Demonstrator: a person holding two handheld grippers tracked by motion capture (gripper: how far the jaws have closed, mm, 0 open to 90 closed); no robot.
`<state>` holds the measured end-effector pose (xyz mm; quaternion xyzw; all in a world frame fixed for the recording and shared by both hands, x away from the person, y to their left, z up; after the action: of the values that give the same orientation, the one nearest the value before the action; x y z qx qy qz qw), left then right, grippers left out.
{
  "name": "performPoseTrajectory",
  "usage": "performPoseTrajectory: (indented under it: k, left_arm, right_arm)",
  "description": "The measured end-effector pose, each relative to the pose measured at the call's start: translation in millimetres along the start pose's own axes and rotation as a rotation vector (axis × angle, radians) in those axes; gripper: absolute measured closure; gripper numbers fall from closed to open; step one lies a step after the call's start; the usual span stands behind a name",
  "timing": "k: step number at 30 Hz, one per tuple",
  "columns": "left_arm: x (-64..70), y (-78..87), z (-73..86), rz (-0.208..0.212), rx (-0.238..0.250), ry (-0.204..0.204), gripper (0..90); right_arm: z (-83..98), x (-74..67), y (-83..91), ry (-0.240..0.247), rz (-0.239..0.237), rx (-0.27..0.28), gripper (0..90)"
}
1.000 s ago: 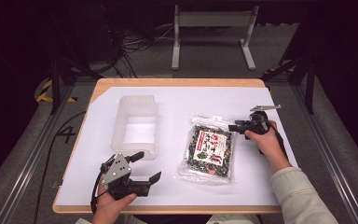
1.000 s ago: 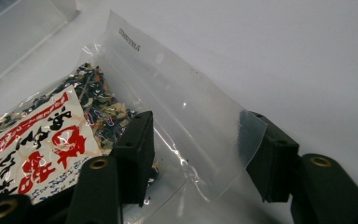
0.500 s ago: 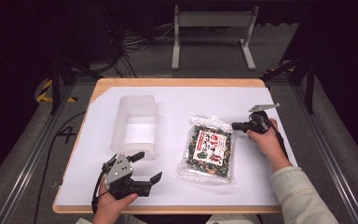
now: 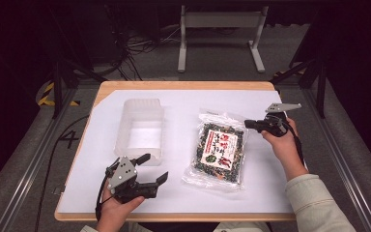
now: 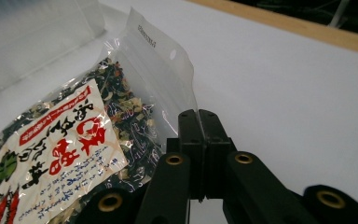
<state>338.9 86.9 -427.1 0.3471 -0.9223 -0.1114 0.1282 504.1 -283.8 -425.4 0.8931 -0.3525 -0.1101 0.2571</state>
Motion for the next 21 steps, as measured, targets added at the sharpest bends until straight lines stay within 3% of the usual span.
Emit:
performPoseTrajectory:
  k: [5, 8, 13, 17, 21]
  left_arm:
    - [0.4, -5.7, -1.9, 0.023, -0.003, -0.001, 18.4]
    - [1.3, -7.2, -4.5, 0.053, -0.013, 0.035, 19.7]
    - [0.1, -11.8, -9.4, 0.045, -0.02, 0.01, 21.9]
    - [0.2, -17.6, -13.6, 0.044, -0.033, 0.031, 20.1]
    - [0.7, -24.0, -20.7, 0.059, -0.001, 0.038, 18.7]
  right_arm:
    - [-15.1, -8.3, 13.6, 0.022, -0.001, 0.045, 90.0]
    - [-23.8, -14.0, 22.1, 0.039, -0.004, 0.068, 90.0]
    - [-42.3, -27.0, 39.0, 0.081, -0.009, 0.122, 90.0]
    - [-54.8, -36.7, 51.1, 0.117, -0.011, 0.156, 90.0]
    - [-65.1, -47.0, 62.2, 0.149, -0.021, 0.187, 90.0]
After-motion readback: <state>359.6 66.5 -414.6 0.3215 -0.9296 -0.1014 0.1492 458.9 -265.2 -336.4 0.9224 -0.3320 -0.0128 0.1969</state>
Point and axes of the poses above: each handheld gripper's, and its own axes: y roughly backward along the jaws, z roughly out of its underside, x roughly to its right, the point moved 7 cm from there along -y, roughly forward along the jaws, and after that the axes turned 5 degrees about y, right-handed, at the moved point
